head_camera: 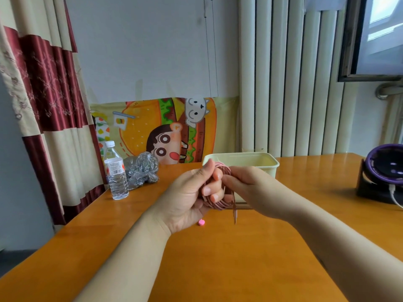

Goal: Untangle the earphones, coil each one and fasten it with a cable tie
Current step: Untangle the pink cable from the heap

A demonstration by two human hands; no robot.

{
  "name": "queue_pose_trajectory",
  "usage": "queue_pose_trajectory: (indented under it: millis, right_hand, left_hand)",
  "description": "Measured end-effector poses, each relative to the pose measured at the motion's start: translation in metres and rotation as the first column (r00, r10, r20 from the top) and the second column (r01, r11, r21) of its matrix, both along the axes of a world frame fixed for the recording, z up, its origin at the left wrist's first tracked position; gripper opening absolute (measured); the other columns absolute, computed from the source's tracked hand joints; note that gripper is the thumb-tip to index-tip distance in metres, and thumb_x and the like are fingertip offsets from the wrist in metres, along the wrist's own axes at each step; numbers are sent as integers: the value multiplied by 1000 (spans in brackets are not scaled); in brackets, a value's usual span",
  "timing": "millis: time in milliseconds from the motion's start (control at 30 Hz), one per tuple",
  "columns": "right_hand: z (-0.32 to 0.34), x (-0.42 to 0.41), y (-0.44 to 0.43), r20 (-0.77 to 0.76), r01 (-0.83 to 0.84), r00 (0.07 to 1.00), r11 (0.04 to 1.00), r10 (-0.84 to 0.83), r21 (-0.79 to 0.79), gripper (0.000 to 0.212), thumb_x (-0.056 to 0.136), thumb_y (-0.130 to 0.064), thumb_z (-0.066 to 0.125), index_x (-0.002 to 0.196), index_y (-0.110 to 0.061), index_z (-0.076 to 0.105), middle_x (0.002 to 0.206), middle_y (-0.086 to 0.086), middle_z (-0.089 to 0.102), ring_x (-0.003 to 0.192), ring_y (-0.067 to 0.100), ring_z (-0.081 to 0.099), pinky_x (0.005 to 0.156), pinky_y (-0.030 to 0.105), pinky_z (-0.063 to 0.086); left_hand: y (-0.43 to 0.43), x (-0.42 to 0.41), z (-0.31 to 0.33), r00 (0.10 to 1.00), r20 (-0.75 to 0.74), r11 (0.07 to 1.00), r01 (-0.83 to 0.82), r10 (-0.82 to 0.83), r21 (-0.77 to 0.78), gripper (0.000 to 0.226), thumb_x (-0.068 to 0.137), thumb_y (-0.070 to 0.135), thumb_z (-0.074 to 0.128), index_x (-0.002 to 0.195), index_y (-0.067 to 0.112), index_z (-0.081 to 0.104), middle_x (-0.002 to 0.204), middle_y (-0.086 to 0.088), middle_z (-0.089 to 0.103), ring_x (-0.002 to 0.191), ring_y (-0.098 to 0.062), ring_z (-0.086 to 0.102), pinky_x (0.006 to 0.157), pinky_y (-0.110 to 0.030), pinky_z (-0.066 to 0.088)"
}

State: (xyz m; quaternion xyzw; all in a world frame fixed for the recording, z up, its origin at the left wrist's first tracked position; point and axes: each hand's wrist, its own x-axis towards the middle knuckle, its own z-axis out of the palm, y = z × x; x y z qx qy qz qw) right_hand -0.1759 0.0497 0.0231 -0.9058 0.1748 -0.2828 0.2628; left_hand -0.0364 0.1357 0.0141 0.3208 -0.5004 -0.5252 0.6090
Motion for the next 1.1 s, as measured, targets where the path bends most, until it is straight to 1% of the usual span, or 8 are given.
queue_pose_trajectory:
  millis: [300,467,567,667,800,900,1033,1100]
  right_hand:
    - [-14,6,-2,-32,10,999,982,-16,-189,31,101,-23,37,81,-5,53,77,8,59,66,18,48,62,29,38]
    - [-17,11,-2,18,49,999,953,-46,-300,20,100,-24,37,86,-16,49,88,5,60,77,23,54,70,38,45]
    - [-19,13,-2,43,129,992,927,-121,-351,22,99,-25,38,87,-10,49,86,6,57,74,25,53,69,45,45]
    - [-18,10,-3,75,192,981,904,-177,-381,26,100,-28,35,86,-10,47,82,5,54,71,24,51,66,46,45]
    - [-15,5,-5,29,175,984,939,-175,-296,29,100,-27,34,88,-6,50,83,9,59,74,26,54,70,46,46]
    - [-11,2,-6,-22,105,994,991,-107,-83,30,101,-24,35,90,-3,54,80,8,60,70,18,51,67,31,42]
    - [-17,3,-7,31,103,994,990,-106,99,31,101,-21,36,92,2,55,74,7,49,64,14,40,56,26,30]
    - [-23,8,-7,68,136,987,982,-145,132,31,101,-21,36,92,2,55,73,6,50,64,15,41,57,26,32]
  left_hand:
    - [9,-3,6,974,160,978,-181,163,106,20,76,27,55,72,8,53,46,4,42,52,-8,57,34,-9,35]
    - [7,-2,7,919,302,961,-275,252,34,21,74,29,60,71,8,60,45,4,49,54,-8,61,42,-11,42]
    - [2,-1,2,744,495,889,-430,448,-158,34,70,46,64,68,13,68,52,5,59,63,-10,63,76,-32,53]
    - [-1,3,-3,505,589,758,-565,631,-327,45,70,55,57,70,11,66,56,11,62,67,-3,63,72,-25,48]
    - [-5,1,-14,852,282,898,-424,440,-121,28,76,43,56,82,18,66,56,10,53,74,-8,60,60,-19,37]
    - [-13,4,-31,895,159,909,-407,416,-89,25,85,39,53,90,20,67,65,6,56,76,-12,61,75,-27,46]
    - [-23,-9,-38,599,483,760,-588,639,-277,26,99,39,39,92,28,61,80,7,61,80,-3,59,75,-20,47]
    - [-27,-18,-38,469,548,692,-648,693,-319,27,101,36,35,98,22,57,88,-1,64,83,-11,60,74,-30,47]
